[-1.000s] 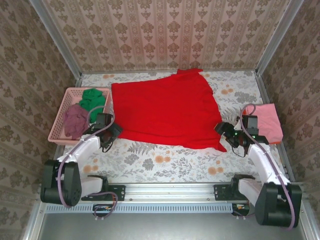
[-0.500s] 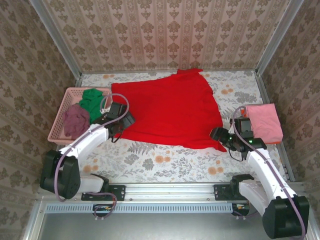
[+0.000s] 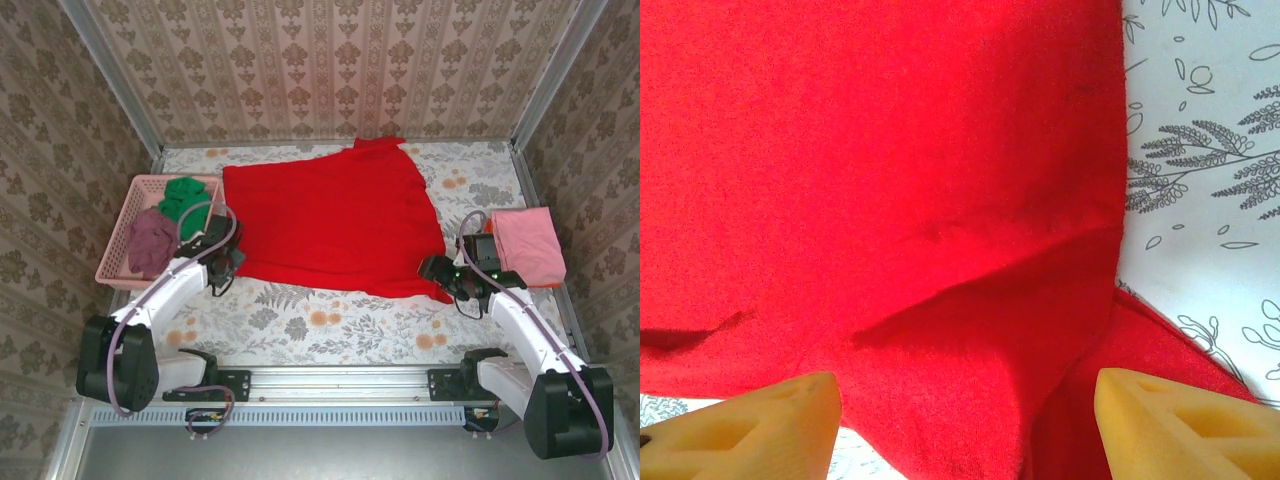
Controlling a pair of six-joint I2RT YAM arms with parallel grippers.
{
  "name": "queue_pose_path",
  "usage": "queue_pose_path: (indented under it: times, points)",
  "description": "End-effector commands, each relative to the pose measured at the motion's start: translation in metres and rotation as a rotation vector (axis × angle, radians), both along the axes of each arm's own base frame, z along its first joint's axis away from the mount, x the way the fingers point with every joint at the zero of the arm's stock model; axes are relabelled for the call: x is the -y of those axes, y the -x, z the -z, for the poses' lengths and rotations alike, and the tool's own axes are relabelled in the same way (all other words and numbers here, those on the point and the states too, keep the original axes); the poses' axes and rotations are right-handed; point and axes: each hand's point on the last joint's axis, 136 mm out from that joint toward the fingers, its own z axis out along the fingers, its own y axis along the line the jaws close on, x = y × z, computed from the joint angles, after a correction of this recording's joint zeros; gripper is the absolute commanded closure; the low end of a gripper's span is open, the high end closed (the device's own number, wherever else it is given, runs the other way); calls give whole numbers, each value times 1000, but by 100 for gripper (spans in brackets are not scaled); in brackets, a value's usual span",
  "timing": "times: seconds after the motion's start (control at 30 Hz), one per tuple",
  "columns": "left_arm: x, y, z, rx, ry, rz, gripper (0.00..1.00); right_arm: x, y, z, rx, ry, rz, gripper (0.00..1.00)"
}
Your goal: Fold and stack the t-shirts
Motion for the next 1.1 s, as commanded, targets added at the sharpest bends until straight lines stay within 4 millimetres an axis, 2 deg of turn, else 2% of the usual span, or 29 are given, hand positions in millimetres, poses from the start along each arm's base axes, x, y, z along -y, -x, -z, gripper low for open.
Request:
queue_pose_path:
  times: [0.0, 0.07, 0.17, 0.43, 0.7, 0.87, 1.07]
  points:
    - [-8, 10, 15, -46, 15, -89, 58, -4, -3, -1, 8, -25, 2, 32]
    - [-11, 12, 19, -57, 11, -110, 63, -4, -2, -1, 7, -22, 0, 32]
    - [-12, 13, 26, -69, 15, -125, 63, -3, -1, 0, 3, -14, 0, 32]
    - [-9, -4, 31, -55, 10, -95, 63, -4, 2, 2, -1, -19, -3, 32]
    - [-8, -12, 45, -77, 3, -89, 64, -2, 4, 7, -12, -12, 4, 33]
    - [-7, -16, 48, -83, 3, -84, 73, -2, 5, 10, -15, -13, 2, 34]
    - [-6, -16, 43, -81, 7, -79, 100, -2, 4, 9, -14, -13, 4, 34]
